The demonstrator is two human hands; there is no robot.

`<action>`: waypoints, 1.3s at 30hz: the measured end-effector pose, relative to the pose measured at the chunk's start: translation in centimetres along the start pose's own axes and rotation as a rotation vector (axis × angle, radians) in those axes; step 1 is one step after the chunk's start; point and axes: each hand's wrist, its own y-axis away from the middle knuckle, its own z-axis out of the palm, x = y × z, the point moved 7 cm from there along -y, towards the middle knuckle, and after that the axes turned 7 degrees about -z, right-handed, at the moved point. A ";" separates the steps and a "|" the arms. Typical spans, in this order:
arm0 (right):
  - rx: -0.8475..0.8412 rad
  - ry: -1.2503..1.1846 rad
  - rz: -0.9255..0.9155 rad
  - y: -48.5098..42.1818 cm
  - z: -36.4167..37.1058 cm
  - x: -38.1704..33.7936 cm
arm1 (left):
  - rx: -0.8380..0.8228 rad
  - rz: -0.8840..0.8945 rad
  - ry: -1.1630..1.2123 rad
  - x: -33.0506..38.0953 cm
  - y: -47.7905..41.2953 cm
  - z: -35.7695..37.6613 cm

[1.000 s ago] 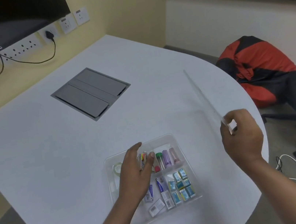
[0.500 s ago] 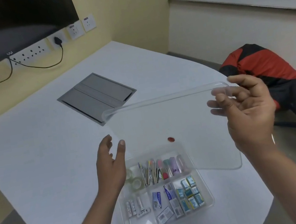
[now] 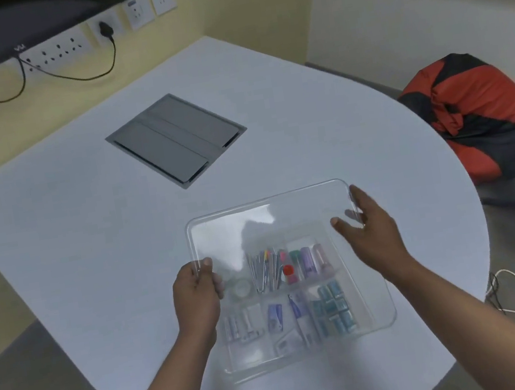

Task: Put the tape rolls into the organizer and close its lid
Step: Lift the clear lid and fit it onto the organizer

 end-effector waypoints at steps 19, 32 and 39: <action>-0.471 0.491 0.179 1.9 5.9 8.0 | -0.254 -0.045 -0.883 -7.3 -0.3 0.7; -0.188 0.205 0.505 2.7 3.7 11.3 | -0.053 -0.210 -0.472 -9.0 -2.3 -2.5; -0.155 0.121 0.642 2.3 3.9 11.9 | -0.014 -0.239 -0.495 -8.8 -3.7 -2.2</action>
